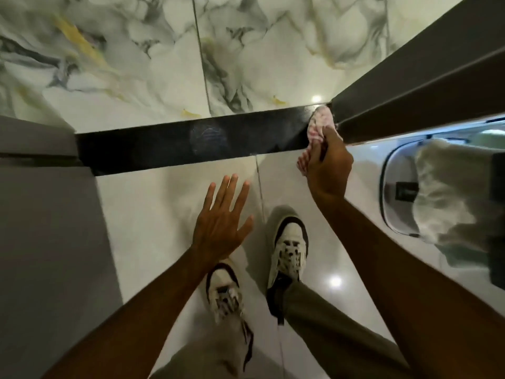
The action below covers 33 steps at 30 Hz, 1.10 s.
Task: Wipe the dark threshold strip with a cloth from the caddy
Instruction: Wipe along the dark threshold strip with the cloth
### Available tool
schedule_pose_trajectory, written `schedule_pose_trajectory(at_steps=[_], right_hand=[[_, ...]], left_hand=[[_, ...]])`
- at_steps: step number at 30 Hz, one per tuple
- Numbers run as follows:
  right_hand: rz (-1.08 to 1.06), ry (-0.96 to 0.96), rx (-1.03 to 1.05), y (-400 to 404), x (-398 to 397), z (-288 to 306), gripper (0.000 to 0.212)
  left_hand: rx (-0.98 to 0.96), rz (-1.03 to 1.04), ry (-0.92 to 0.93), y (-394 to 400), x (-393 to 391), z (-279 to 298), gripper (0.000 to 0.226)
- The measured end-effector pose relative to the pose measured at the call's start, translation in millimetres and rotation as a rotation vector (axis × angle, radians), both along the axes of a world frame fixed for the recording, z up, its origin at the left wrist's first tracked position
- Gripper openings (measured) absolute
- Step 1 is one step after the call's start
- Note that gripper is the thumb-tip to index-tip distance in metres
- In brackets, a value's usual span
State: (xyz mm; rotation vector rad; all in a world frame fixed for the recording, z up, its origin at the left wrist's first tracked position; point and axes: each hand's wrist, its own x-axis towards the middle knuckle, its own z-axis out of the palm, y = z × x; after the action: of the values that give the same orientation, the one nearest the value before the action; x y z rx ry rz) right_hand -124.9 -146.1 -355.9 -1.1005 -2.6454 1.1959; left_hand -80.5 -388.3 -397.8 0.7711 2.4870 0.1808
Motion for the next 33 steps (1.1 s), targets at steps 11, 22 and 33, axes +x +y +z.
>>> schedule_pose_trajectory(at_steps=[11,22,33], right_hand=[[0.466,-0.167,0.65,44,-41,-275,0.066],[0.694,-0.065,0.529,3,22,-266,0.059],[0.433,0.023,0.587,6,-79,-291,0.063]], left_hand=[[0.222,-0.069,0.239,12,-5,-266,0.077],[0.201,-0.042,0.329,17,-10,-254,0.073],[0.189,-0.032,0.356,15,-6,-274,0.078]])
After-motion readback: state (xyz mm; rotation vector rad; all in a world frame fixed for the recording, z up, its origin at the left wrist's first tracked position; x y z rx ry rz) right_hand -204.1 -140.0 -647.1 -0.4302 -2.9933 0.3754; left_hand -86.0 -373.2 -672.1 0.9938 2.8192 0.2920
